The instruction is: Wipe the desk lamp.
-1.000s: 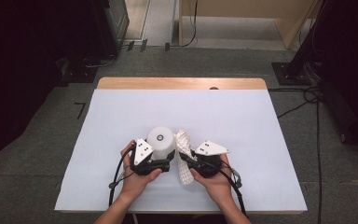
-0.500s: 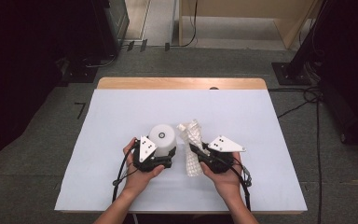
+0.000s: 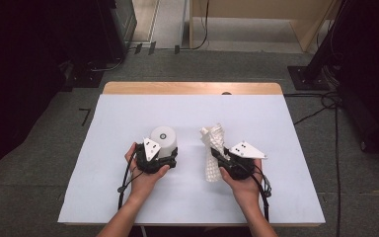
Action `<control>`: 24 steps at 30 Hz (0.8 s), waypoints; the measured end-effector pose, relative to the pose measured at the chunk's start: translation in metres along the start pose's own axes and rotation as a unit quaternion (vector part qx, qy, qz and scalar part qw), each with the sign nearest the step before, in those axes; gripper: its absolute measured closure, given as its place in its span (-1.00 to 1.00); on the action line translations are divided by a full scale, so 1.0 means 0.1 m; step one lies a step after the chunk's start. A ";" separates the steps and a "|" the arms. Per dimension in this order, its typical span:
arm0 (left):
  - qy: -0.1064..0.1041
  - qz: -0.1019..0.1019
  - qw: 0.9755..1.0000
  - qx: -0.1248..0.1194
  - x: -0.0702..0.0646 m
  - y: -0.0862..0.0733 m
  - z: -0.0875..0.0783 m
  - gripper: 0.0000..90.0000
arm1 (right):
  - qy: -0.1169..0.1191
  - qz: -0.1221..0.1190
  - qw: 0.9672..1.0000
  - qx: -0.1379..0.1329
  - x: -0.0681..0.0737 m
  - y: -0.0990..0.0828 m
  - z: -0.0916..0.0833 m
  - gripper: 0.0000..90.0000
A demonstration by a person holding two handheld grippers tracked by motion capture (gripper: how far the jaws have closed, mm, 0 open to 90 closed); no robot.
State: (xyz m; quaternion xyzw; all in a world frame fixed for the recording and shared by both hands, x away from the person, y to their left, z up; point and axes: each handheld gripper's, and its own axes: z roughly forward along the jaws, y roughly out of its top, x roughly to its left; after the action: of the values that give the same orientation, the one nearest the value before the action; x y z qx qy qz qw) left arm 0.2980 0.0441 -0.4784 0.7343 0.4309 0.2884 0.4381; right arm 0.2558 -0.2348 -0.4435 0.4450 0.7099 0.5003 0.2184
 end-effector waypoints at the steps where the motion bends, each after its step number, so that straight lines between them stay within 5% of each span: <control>1: -0.001 -0.003 1.000 0.000 0.00 0.00 0.00 -0.82 | 0.001 0.002 1.000 0.004 -0.01 0.00 0.00 0.59; 8: -0.024 -0.029 0.999 0.003 0.05 0.02 -0.04 -0.91 | -0.003 0.009 1.000 0.010 -0.04 -0.02 0.03 0.53; 15: -0.055 -0.048 0.997 -0.029 0.14 0.05 -0.28 -0.96 | -0.015 0.003 1.000 0.024 -0.09 -0.05 0.08 0.51; 21: -0.059 -0.058 0.995 -0.054 0.28 0.05 -0.49 -0.96 | -0.042 0.000 0.998 0.052 -0.29 -0.11 0.19 0.48; 24: -0.055 -0.066 0.994 -0.064 0.36 0.07 -0.57 -0.96 | -0.047 0.016 0.996 0.068 -0.43 -0.14 0.20 0.37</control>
State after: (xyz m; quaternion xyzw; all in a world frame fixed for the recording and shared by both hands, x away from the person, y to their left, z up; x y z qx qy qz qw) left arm 0.2715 0.0972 -0.4452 0.6894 0.4340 0.2451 0.5257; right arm 0.2876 -0.2625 -0.4702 0.4932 0.7237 0.4334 0.2126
